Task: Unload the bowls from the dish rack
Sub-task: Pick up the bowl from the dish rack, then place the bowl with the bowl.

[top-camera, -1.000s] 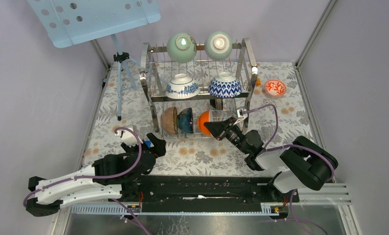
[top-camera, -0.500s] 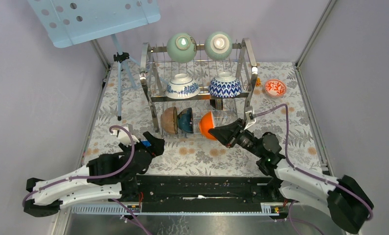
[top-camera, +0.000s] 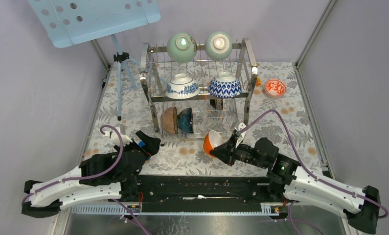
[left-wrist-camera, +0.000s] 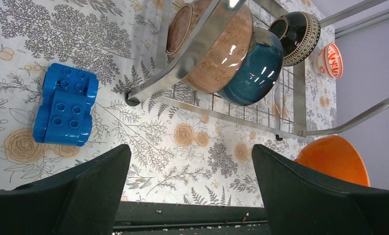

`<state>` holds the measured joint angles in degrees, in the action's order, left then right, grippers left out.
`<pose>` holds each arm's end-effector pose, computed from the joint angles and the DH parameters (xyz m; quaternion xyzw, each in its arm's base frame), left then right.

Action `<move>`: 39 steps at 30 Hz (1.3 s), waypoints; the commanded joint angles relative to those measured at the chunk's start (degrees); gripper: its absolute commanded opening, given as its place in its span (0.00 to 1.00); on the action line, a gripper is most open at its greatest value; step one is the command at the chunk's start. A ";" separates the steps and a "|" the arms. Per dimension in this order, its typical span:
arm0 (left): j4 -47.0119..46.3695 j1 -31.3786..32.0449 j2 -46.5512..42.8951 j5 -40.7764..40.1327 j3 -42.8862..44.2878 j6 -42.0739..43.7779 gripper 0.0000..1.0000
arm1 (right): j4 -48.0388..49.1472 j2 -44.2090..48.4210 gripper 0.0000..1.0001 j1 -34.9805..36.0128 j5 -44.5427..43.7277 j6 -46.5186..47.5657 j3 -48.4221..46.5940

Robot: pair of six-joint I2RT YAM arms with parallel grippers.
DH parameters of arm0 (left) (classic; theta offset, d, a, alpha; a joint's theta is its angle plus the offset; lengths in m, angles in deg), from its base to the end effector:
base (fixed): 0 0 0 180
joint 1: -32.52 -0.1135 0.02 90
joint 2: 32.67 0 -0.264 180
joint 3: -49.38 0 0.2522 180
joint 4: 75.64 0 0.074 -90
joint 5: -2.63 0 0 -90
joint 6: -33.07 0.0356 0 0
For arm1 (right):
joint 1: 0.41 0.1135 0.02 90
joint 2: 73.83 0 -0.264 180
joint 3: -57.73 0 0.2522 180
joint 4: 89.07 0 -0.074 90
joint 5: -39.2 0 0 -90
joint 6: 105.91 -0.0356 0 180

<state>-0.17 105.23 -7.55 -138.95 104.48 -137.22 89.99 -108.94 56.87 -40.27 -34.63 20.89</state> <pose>0.0465 -0.0555 0.2830 -0.2195 0.8206 -0.2376 0.4711 0.0838 0.1424 0.2745 -0.2926 0.6385 0.4873 0.5190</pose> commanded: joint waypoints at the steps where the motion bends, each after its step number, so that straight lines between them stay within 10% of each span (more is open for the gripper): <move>1: 0.88 0.15 -0.24 1.28 1.74 -0.68 0.99 | -8.45 -0.39 0.00 6.19 -10.86 8.07 -5.90; 19: -0.28 0.15 5.04 5.71 9.88 21.33 0.99 | -15.93 -29.99 0.00 30.90 -31.93 35.20 -27.42; 39: -9.58 0.15 15.89 31.67 13.03 40.25 0.99 | -37.57 -34.26 0.00 52.46 -43.83 44.04 -28.94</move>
<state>-4.06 105.23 6.25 -117.31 115.32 -102.92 55.25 -143.65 106.92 -79.50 7.00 -6.73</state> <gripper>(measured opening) 0.990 0.149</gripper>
